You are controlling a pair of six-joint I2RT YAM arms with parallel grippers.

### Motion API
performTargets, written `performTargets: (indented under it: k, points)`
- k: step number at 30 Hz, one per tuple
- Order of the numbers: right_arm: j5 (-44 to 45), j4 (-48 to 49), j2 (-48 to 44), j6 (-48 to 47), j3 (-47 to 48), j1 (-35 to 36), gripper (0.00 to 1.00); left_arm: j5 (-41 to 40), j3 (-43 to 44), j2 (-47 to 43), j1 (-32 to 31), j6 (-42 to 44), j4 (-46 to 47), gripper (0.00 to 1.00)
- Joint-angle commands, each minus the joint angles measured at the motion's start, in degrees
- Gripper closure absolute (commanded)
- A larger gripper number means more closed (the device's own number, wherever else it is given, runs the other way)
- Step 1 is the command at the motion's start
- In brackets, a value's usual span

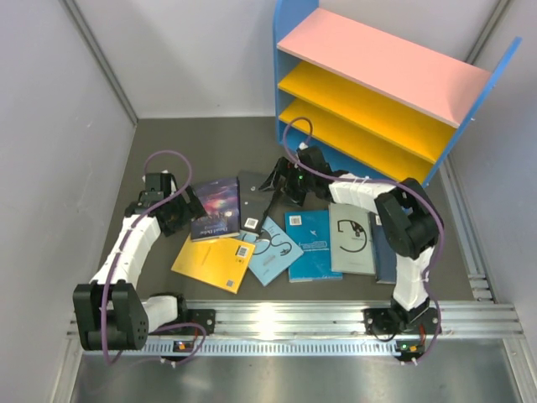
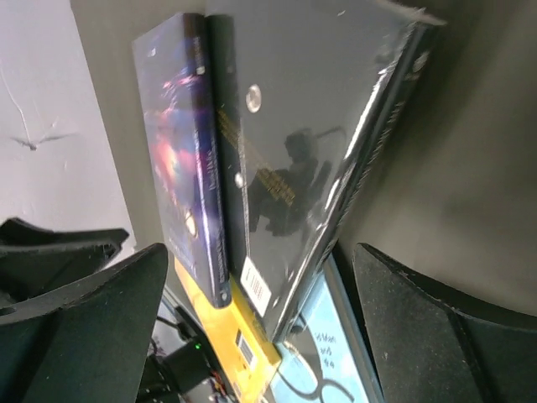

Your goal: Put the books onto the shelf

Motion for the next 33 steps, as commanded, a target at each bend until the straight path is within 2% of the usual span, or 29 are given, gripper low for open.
performTargets:
  k: [1,9,13,18,21,22,24,25,26,27,33]
  points:
    - [-0.9,5.7,2.4,5.1,1.3,-0.6,0.10,0.8,0.7,-0.3,0.1,1.0,0.0,0.08]
    - [0.5,7.2,6.0,8.1,-0.6,-0.3,0.11,0.8,0.2,-1.4,0.1,1.4,0.3,0.09]
    - [-0.7,14.4,9.5,10.4,-0.7,0.7,0.12,1.2,0.2,-1.5,0.2,1.5,0.2,0.09]
    - [-2.1,23.8,14.7,14.8,-1.0,2.6,0.18,1.5,0.2,-1.9,0.2,1.6,-0.1,0.09]
    - [-3.2,28.1,16.3,16.6,-1.7,2.9,0.40,1.6,0.1,-2.1,0.1,1.6,-0.2,0.09]
    - [-3.4,28.6,16.3,16.7,-1.9,2.9,0.57,1.6,0.1,-2.0,0.1,1.6,-0.2,0.09]
    - [-3.7,28.1,15.7,15.3,-1.7,2.8,0.74,1.8,0.1,-2.0,0.1,1.5,0.0,0.09]
    - [-3.8,27.2,14.8,14.6,-1.1,2.7,0.88,1.7,0.1,-1.9,0.1,1.5,0.1,0.09]
    - [-3.9,26.5,14.1,13.8,-0.9,2.6,0.94,1.9,0.1,-1.9,0.1,1.4,0.1,0.09]
    - [-3.9,24.3,13.3,12.0,-0.6,2.6,0.99,1.9,0.3,-1.9,0.1,1.3,0.0,0.09]
    - [-1.7,13.5,2.3,3.4,0.1,1.7,1.00,2.8,1.7,-3.7,0.1,1.0,0.0,0.09]
